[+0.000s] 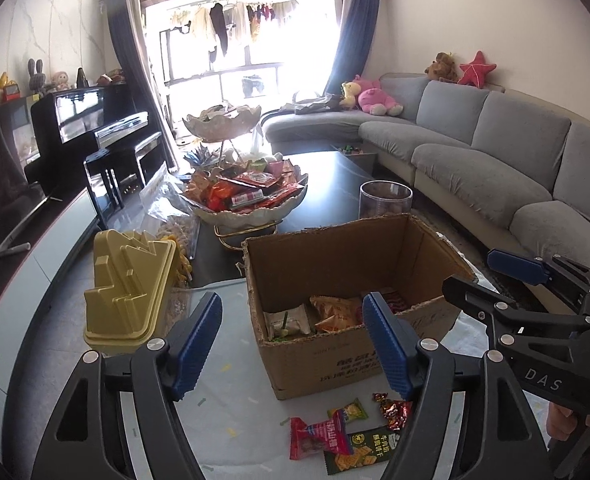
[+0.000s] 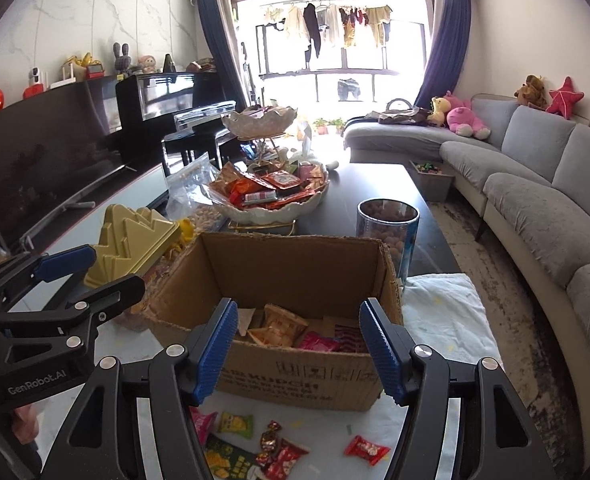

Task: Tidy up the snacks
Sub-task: 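Withdraw both open tools from the box back toward the snacks, then grasp the red-pink packet with the left tool while the right tool grasps a red wrapped candy, then lift both held snacks over the box rim and release them inside, then withdraw both open tools from the box back toward the snacks, then grasp the small yellow-green packet with the left tool while the right tool grasps the red candy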

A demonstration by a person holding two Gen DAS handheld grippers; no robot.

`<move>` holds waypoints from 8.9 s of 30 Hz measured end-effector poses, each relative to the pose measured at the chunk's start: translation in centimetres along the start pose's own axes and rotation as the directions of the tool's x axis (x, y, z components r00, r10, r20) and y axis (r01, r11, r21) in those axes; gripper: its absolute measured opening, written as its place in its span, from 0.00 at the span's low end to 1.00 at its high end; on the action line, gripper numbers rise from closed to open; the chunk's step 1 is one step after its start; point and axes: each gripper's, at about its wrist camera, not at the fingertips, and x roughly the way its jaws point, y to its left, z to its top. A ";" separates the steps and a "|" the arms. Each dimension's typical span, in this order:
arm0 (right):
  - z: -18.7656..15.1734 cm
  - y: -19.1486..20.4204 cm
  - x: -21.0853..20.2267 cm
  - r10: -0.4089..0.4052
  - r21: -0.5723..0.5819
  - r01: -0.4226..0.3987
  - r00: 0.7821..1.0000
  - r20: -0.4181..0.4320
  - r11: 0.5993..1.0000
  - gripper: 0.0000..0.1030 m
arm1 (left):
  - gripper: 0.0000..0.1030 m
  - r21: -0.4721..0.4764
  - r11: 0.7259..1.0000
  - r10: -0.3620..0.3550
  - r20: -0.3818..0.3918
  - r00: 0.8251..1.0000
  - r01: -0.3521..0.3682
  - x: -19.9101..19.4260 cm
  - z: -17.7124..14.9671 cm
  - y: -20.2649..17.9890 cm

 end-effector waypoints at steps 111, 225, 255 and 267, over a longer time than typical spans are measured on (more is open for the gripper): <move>-14.1 0.6 4.8 0.000 0.055 0.016 0.962 -0.273 0.998 0.22 | 0.03 -0.175 0.981 -0.115 -0.154 0.981 0.087 6.4 -14.0 1.0; -11.3 -7.3 3.4 -0.019 0.007 0.021 0.966 -0.257 1.000 0.54 | 0.58 -0.103 0.992 -0.082 -0.158 0.984 0.066 6.2 -10.8 -6.1; -15.1 -7.8 8.1 -0.080 0.044 0.104 0.922 -0.380 0.994 0.54 | 0.48 -0.140 0.987 -0.113 -0.300 0.947 0.074 14.3 -14.1 -3.9; -15.2 -7.2 7.7 -0.075 0.014 0.086 0.925 -0.372 0.996 0.24 | 0.34 -0.135 0.987 -0.125 -0.301 0.945 0.087 14.5 -14.1 -4.6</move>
